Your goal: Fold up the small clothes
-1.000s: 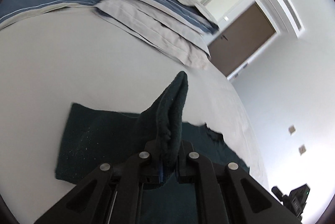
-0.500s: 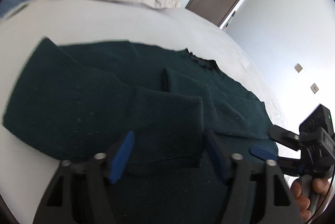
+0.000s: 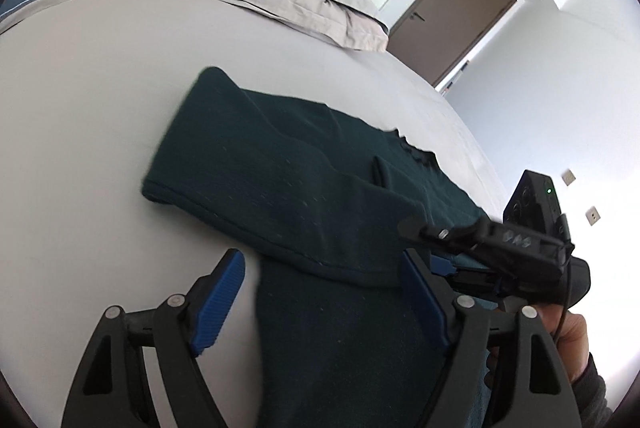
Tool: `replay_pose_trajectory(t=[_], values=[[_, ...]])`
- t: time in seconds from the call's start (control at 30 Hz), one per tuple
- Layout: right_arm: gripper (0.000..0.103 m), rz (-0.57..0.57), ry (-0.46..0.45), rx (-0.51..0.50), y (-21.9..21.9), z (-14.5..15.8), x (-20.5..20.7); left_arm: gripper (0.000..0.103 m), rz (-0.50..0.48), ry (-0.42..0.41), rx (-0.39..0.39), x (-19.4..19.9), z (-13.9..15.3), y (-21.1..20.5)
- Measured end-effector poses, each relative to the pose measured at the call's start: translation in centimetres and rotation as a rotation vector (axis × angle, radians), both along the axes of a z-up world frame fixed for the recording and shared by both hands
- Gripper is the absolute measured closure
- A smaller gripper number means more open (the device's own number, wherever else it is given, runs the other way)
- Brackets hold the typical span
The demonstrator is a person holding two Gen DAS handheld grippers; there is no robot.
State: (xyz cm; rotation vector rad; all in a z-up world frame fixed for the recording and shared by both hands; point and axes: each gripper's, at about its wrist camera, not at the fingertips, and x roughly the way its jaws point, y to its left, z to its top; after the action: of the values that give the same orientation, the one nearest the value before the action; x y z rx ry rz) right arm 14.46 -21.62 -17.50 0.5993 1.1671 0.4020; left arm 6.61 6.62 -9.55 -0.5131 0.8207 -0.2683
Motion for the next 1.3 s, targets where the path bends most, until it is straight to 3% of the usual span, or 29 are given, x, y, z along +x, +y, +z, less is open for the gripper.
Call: replay_pose_trajectory(t=[0.07, 0.13, 0.4, 0.53, 0.6, 0.83, 0.9, 1.1, 1.3], values=[[0.088, 0.01, -0.005, -0.039, 0.7, 0.6, 0.5, 0.029, 0.013, -0.003, -0.003, -0.1, 0.3, 0.9], [0.096, 0.012, -0.048, -0.084, 0.9, 1.9, 0.5, 0.03, 0.027, -0.007, -0.017, 0.0, 0.6, 1.5], [0.096, -0.088, -0.151, -0.1, -6.6, 7.0, -0.3, 0.03, 0.073, -0.027, -0.039, 1.6, 1.8, 3.5], [0.096, -0.137, -0.118, -0.125, -11.0, 6.6, -0.1, 0.031, 0.074, -0.042, -0.041, 3.2, 2.7, 3.6], [0.096, -0.157, -0.098, -0.134, -13.0, 6.1, 0.0, 0.037, 0.071, -0.033, -0.033, 4.4, 2.8, 3.3], [0.096, -0.191, -0.082, -0.14, -15.7, 3.2, 0.8, 0.048, -0.008, 0.011, 0.016, 9.7, 2.6, 0.3], [0.096, -0.195, -0.09, -0.146, -15.9, 2.4, 1.5, 0.048, -0.045, 0.024, 0.075, 11.4, 2.3, -1.5], [0.096, -0.201, -0.148, -0.185, -16.5, 3.3, 1.9, 0.05, -0.075, 0.084, 0.154, 13.9, -0.2, -4.1], [0.096, -0.227, -0.095, -0.211, -17.6, 2.3, 2.4, 0.052, -0.076, 0.103, 0.192, 13.8, -2.7, -4.5]])
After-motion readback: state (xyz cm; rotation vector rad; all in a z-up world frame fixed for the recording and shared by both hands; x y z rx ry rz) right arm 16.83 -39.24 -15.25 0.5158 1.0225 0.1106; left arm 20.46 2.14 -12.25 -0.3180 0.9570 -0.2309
